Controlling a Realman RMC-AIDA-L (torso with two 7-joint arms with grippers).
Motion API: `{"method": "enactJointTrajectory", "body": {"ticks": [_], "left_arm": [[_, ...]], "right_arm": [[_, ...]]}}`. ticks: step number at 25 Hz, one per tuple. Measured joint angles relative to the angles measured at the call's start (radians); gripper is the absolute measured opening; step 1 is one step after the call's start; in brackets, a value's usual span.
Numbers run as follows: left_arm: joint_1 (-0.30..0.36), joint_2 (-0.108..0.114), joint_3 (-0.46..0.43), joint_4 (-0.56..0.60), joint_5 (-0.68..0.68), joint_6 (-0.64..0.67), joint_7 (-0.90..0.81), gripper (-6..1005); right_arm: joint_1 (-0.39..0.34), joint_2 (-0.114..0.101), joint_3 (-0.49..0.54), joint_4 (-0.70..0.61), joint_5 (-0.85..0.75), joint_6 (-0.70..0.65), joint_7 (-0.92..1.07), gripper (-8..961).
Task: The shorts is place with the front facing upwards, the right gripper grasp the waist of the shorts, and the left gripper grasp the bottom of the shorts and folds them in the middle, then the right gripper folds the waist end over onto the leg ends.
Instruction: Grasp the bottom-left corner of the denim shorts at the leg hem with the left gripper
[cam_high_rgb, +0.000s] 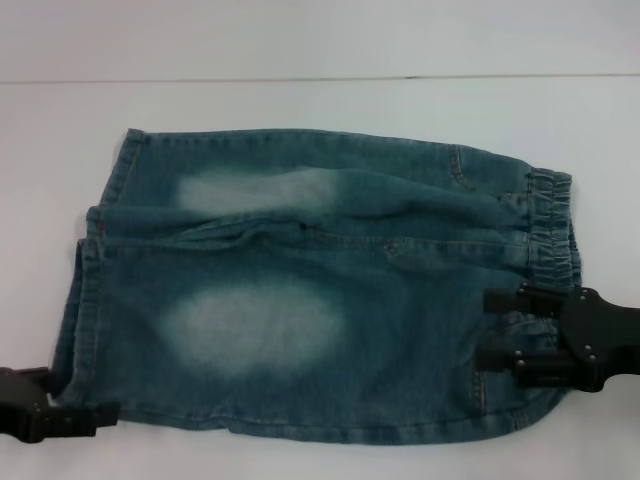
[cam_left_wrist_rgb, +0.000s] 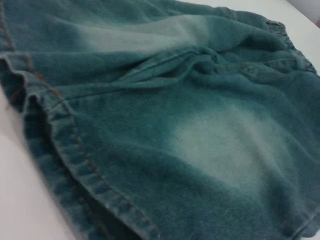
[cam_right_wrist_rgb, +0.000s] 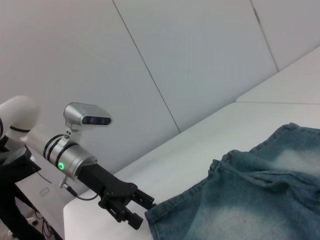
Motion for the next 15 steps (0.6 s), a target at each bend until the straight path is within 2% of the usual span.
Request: {"method": "enactJointTrajectory", "body": {"ticks": [3,11,15], "left_arm": [[-0.002,-0.001,0.008,0.003,0.0,0.001,-0.01,859],[-0.009,-0.001,0.041,0.021,0.0,-0.016,-0.023,765],[-0.007,-0.022,0.042,0.067,-0.006,-0.017,-0.023,700]], "right_arm": [[0.0,0.0,0.0,-0.004,0.0,-0.001,0.001,845],[0.003,0.0,0.0,-0.006,0.0,-0.002,0.005,839],[0.003,0.0,0.0,-0.008,0.0,-0.003,0.007,836]]}}
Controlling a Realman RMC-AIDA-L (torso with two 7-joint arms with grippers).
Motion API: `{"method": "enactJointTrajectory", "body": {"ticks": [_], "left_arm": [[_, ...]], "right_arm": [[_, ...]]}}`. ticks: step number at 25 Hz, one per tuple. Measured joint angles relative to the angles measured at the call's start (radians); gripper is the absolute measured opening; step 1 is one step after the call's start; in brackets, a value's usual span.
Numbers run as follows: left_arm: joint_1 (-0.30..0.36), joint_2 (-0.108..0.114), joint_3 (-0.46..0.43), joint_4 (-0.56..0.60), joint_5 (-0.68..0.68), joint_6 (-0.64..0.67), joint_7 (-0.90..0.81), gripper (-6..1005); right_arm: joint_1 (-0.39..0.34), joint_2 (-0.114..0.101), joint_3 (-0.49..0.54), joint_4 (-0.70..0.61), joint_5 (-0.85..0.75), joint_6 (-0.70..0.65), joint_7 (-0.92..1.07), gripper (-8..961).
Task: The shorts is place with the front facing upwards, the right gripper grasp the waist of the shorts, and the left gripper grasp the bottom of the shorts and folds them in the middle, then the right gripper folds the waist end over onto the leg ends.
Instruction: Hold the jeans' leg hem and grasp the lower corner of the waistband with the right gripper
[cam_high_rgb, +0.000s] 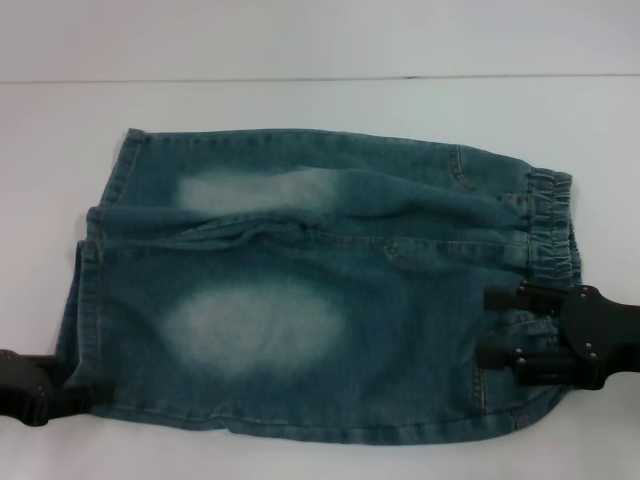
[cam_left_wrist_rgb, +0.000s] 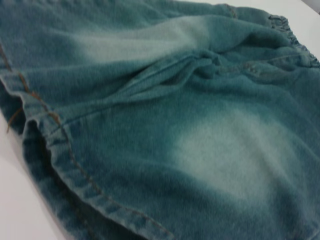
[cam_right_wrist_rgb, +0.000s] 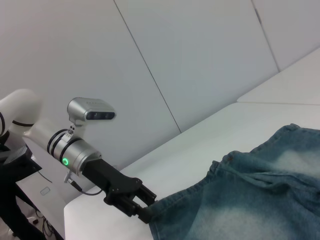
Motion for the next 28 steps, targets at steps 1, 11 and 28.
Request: {"method": "enactJointTrajectory", "body": {"ticks": [1,11,28], "left_arm": [[0.001,-0.002,-0.002,0.008,-0.004,0.004,-0.001,683],[-0.01,-0.019,-0.004,0.056,-0.014,0.043,-0.008,344],[-0.019,-0.021,0.002,0.053,-0.015,0.018,-0.012,16]], "right_arm": [[-0.001,0.0,0.0,0.0,0.0,0.0,0.0,836],[-0.016,-0.023,0.1,0.0,0.007,-0.087,0.036,828],[-0.115,-0.129,0.328,-0.005,-0.183,-0.017,0.295,816]]}}
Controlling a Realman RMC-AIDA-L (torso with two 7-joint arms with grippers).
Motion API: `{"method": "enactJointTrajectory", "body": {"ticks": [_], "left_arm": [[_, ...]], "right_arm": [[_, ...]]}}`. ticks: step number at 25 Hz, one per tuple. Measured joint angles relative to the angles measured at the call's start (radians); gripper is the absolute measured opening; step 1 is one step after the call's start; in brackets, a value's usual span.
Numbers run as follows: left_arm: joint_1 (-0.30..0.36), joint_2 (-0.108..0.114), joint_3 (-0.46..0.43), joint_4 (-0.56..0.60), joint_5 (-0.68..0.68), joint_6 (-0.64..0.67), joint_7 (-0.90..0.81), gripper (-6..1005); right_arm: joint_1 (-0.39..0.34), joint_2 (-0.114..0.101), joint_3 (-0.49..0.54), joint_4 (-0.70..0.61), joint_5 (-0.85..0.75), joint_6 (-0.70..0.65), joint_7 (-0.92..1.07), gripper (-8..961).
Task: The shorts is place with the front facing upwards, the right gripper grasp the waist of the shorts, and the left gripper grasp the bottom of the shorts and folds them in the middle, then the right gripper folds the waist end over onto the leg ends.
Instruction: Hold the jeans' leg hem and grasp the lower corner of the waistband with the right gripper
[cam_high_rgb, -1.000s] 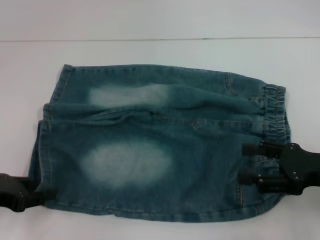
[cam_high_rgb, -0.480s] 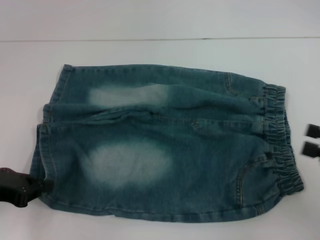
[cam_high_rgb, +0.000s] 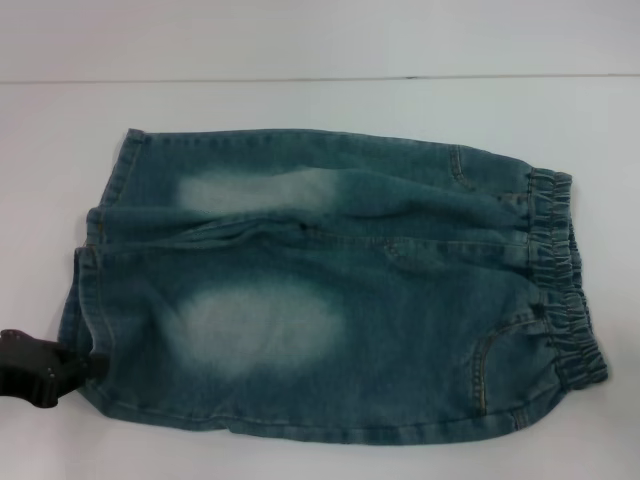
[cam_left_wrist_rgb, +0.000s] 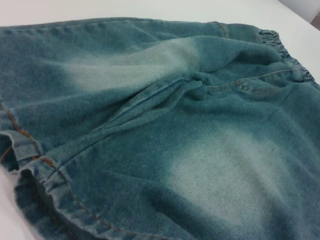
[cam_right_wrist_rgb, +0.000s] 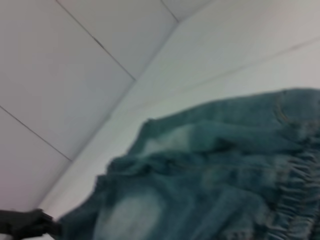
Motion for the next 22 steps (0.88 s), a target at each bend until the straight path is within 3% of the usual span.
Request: {"method": "enactJointTrajectory", "body": {"ticks": [5,15,22], "left_arm": [[-0.001,0.0,0.003,-0.002,-0.001,0.001,-0.007,16],[0.0,-0.001,0.003,-0.004,-0.002,0.001,-0.01,15],[0.0,-0.001,0.001,0.002,-0.001,0.008,-0.01,15]], "right_arm": [[0.01,0.014,-0.008,0.008,-0.023,0.099,-0.01,812],[0.039,0.044,-0.101,0.013,-0.024,0.17,-0.008,804],[0.048,0.052,-0.139,0.013,-0.06,0.232,0.022,799]]}}
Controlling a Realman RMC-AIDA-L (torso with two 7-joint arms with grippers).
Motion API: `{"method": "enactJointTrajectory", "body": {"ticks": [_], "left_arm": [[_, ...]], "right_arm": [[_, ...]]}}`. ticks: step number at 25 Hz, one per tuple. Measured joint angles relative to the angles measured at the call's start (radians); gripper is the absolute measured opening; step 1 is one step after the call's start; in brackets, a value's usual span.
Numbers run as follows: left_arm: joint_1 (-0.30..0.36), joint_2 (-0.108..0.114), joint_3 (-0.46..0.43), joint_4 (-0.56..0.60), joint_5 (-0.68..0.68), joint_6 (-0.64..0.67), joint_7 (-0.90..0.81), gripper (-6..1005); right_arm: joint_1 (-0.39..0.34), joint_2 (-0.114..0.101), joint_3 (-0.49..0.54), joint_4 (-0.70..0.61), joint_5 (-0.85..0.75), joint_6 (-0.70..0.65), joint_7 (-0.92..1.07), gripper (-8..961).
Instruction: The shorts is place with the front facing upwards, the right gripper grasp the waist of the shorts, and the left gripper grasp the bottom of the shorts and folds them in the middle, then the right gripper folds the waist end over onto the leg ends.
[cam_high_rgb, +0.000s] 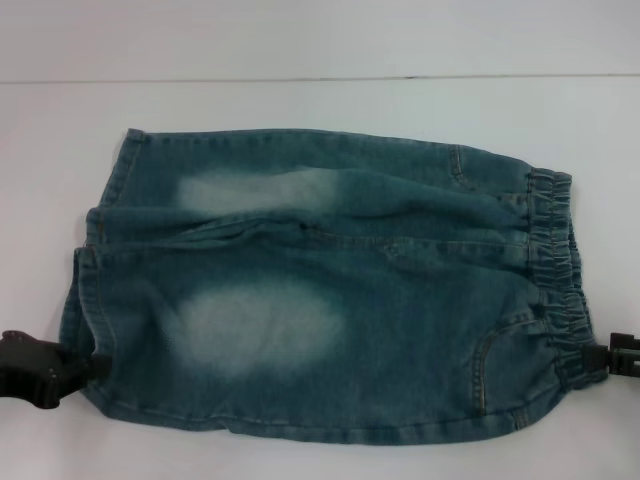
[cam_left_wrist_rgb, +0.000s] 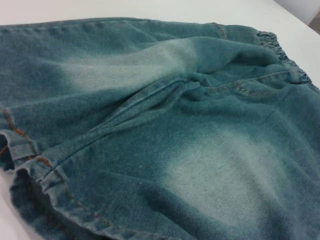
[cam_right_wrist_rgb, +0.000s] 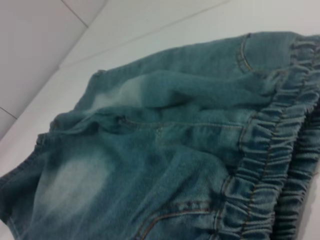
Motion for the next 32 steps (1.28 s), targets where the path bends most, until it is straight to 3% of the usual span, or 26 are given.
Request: {"method": "enactJointTrajectory", "body": {"ticks": [14,32], "left_arm": [[-0.009,0.0,0.002,-0.002,0.003,0.001,-0.001,15],[-0.013,0.0,0.013,-0.005,0.002,0.001,-0.001,16]], "right_arm": [[0.038,0.015,-0.022,0.0,-0.028,-0.032,0.003,789],[0.062,0.014,-0.045,0.0,-0.068,-0.034,0.035,775]]}}
